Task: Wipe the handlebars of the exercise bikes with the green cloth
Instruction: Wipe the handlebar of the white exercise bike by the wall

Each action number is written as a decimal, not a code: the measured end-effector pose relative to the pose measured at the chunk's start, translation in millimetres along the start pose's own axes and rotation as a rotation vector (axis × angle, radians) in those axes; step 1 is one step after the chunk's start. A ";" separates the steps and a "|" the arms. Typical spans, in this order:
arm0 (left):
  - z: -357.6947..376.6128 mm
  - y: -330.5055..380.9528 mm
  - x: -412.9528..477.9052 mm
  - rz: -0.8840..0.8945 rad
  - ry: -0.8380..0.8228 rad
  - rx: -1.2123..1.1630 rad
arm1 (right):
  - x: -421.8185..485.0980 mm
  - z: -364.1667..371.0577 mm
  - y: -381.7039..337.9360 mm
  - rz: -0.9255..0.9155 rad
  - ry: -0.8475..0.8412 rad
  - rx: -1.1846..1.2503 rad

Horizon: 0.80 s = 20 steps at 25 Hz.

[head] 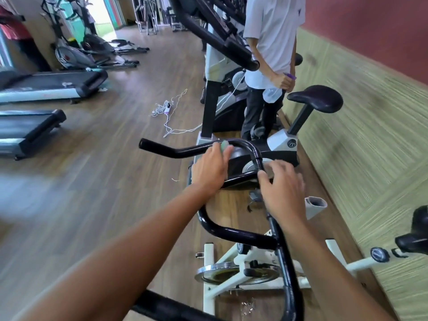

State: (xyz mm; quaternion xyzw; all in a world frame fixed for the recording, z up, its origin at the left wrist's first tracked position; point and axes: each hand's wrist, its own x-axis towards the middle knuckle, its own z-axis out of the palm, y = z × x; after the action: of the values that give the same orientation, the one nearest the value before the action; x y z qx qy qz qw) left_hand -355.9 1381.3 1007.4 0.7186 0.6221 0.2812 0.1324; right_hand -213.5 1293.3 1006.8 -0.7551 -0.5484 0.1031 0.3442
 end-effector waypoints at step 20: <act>-248.5 -274.6 -116.2 -0.800 0.436 -1.666 | -132.1 204.2 -343.2 -0.252 -1.047 0.489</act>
State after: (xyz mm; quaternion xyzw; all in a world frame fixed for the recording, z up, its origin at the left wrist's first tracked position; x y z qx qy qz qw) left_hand -730.3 1281.5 1031.7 0.0584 0.4323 0.6962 0.5701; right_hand -632.1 1313.0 1043.2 -0.4314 -0.6910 0.5440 0.2013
